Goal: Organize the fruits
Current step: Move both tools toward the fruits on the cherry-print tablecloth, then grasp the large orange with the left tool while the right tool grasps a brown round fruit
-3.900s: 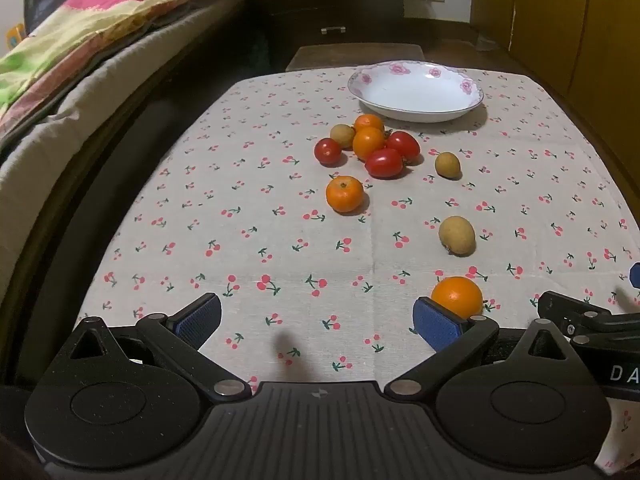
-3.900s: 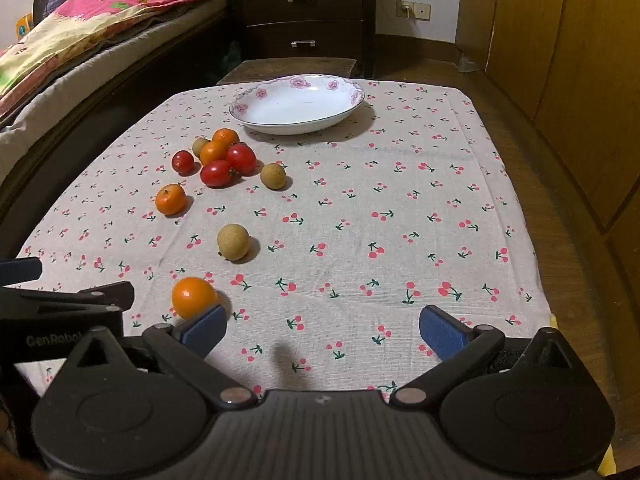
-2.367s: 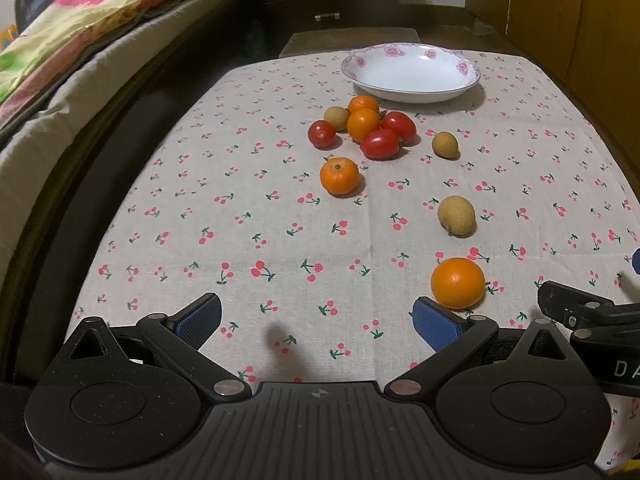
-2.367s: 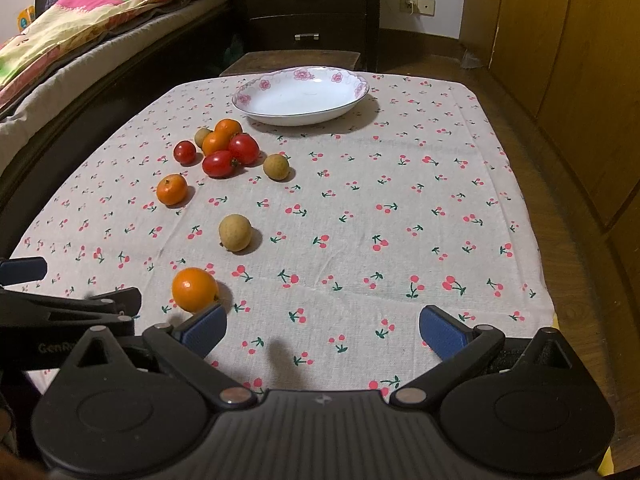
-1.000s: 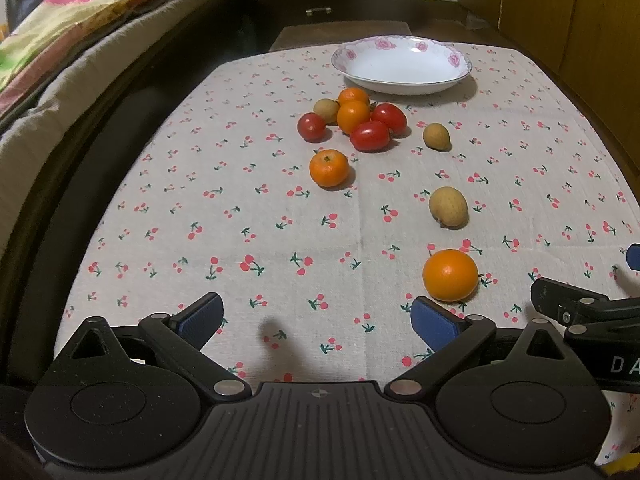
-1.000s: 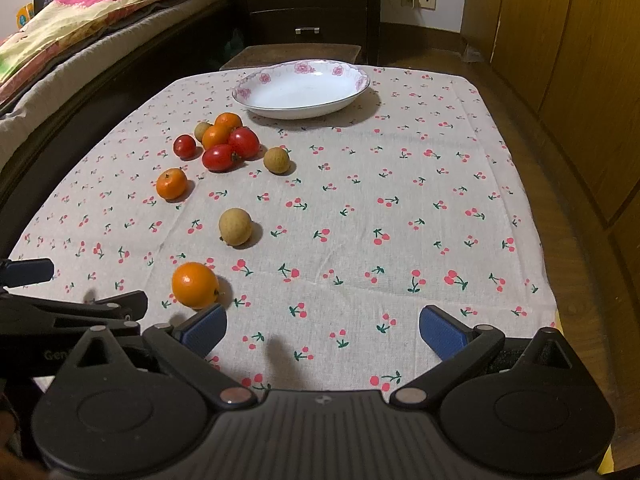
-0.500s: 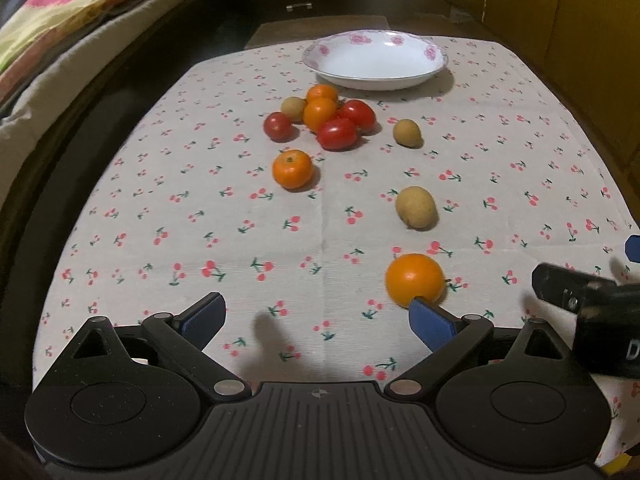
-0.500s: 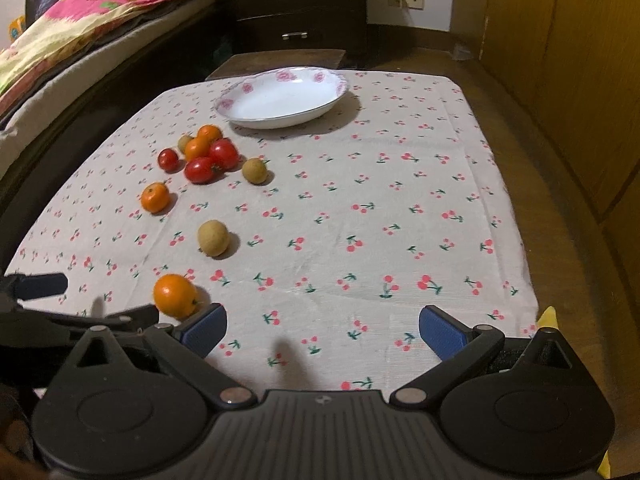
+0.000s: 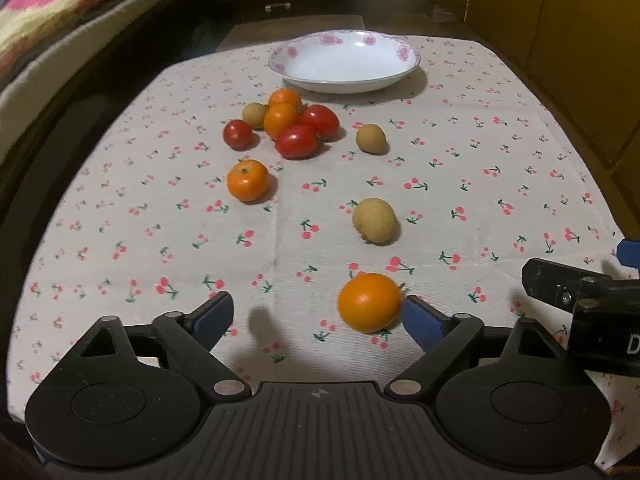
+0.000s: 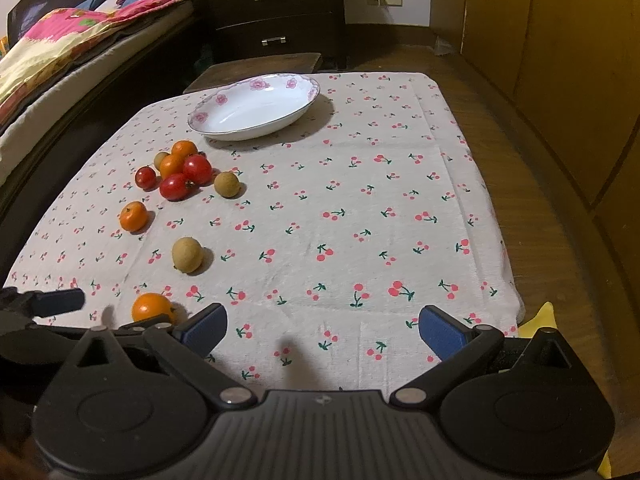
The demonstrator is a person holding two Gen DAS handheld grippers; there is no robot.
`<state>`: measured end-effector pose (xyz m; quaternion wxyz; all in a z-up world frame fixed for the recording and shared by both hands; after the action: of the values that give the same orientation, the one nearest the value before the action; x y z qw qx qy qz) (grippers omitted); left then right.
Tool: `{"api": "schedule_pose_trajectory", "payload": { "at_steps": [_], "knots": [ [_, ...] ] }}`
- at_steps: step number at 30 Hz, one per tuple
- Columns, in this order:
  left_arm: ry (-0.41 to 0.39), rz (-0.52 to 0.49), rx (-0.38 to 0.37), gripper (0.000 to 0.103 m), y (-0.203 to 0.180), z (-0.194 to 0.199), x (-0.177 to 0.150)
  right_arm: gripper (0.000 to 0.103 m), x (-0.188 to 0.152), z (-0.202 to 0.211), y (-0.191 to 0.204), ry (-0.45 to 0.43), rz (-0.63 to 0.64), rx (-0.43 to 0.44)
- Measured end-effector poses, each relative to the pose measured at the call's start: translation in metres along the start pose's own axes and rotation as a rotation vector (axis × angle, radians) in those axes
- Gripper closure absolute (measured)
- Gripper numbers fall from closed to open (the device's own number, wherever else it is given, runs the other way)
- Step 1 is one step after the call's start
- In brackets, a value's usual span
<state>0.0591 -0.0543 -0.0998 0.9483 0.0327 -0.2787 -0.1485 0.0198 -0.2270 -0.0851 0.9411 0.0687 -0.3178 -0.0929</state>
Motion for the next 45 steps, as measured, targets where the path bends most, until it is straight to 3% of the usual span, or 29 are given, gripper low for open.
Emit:
{"api": "schedule_pose_trajectory", "payload": {
  "at_steps": [8,14,23,33,36,45],
  "knots": [
    [0.018,-0.016,-0.008,0.019,-0.004,-0.008,-0.004,0.001,0.001,-0.001,-0.001,0.001,-0.011,0.007],
    [0.022,0.038,-0.041,0.022,0.004,-0.011,-0.005,0.005,0.003,-0.001,0.0,-0.005,-0.015,0.022],
    [0.02,0.04,-0.042,0.026,0.008,-0.012,-0.002,0.007,0.003,-0.002,0.006,0.003,-0.003,0.051],
    [-0.04,-0.098,-0.05,0.022,0.006,-0.015,0.024,0.007,0.031,-0.01,0.012,0.003,0.07,0.079],
    [-0.038,-0.141,-0.073,0.032,0.0,-0.02,0.027,0.008,0.035,-0.02,0.023,0.027,0.116,0.101],
    [-0.014,-0.119,-0.14,0.046,0.001,-0.023,0.021,0.031,0.047,-0.054,0.057,0.098,0.21,0.203]
  ]
}}
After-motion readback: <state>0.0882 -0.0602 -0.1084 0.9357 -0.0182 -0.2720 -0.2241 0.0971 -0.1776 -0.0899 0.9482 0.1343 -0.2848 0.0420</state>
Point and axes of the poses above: each gripper's, at about its wrist camera, not at the fingertips, and z roughly against the way its jaws point, y to its left, x to its top, the point moved 9 cm from there along -z, roughly the way its jaws point, and after that the axes turned 5 degrees about x, right-handed, at the moved point
